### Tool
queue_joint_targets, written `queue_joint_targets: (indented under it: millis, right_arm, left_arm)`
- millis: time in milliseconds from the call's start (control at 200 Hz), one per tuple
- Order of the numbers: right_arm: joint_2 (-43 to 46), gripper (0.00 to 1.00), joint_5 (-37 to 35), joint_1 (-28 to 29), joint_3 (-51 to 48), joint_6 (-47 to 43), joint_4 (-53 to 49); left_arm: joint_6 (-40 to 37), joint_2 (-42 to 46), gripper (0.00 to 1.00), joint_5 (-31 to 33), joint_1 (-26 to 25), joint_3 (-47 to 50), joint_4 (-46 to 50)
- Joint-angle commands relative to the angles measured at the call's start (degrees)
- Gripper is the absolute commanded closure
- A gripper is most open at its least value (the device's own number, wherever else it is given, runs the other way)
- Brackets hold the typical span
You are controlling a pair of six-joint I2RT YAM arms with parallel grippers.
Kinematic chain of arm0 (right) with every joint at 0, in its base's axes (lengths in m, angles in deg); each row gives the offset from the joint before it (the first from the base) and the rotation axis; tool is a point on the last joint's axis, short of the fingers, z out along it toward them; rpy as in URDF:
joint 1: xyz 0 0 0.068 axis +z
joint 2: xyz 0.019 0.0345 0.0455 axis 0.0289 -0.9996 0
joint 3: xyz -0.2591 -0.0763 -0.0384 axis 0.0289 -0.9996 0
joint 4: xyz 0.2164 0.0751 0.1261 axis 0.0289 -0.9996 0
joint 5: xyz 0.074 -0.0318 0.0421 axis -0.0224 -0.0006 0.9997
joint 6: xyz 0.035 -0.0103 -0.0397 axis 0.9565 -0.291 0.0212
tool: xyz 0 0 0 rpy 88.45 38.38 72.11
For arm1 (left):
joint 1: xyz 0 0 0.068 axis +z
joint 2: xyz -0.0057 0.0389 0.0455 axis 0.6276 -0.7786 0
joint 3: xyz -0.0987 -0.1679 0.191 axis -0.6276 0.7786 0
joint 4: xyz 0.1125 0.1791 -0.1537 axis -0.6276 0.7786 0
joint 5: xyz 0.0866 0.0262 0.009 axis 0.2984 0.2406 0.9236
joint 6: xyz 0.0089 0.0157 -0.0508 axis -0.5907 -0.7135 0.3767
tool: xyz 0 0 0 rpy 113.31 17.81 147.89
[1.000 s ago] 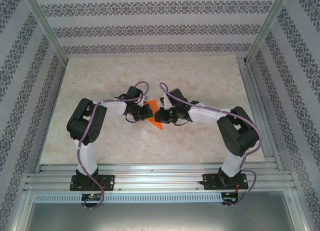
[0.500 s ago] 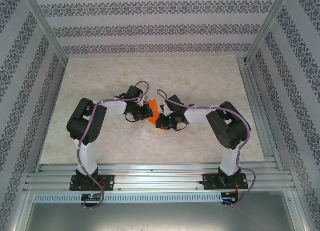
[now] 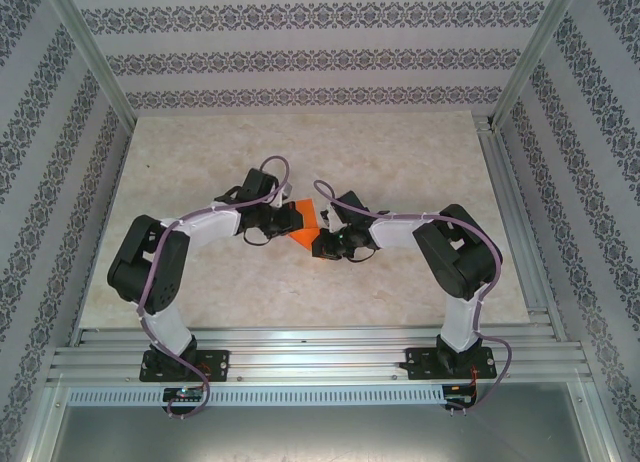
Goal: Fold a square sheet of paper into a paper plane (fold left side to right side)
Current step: Third fold the triangle at the center of the table.
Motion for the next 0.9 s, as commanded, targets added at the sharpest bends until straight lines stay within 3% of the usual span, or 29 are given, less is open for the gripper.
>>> queue_joint_targets:
  millis: [0, 305, 894]
  right_arm:
    - [-2.28, 0.91, -5.14, 0.24, -2.24, -1.56, -5.15]
    - [-2.1, 0.91, -5.24, 0.41, -1.86, -1.76, -5.84]
    - [-2.09, 0.91, -7.51, 0.83, -0.92, -3.61, -9.81]
  left_arm:
    - [2.6, -1.77, 0.96, -1.51, -2.13, 2.24, -4.32]
    - [3.32, -5.5, 0.97, -0.5, -3.65, 1.92, -6.02]
    - [-1.21, -8.3, 0.96, 9.76, -4.04, 1.11, -1.94]
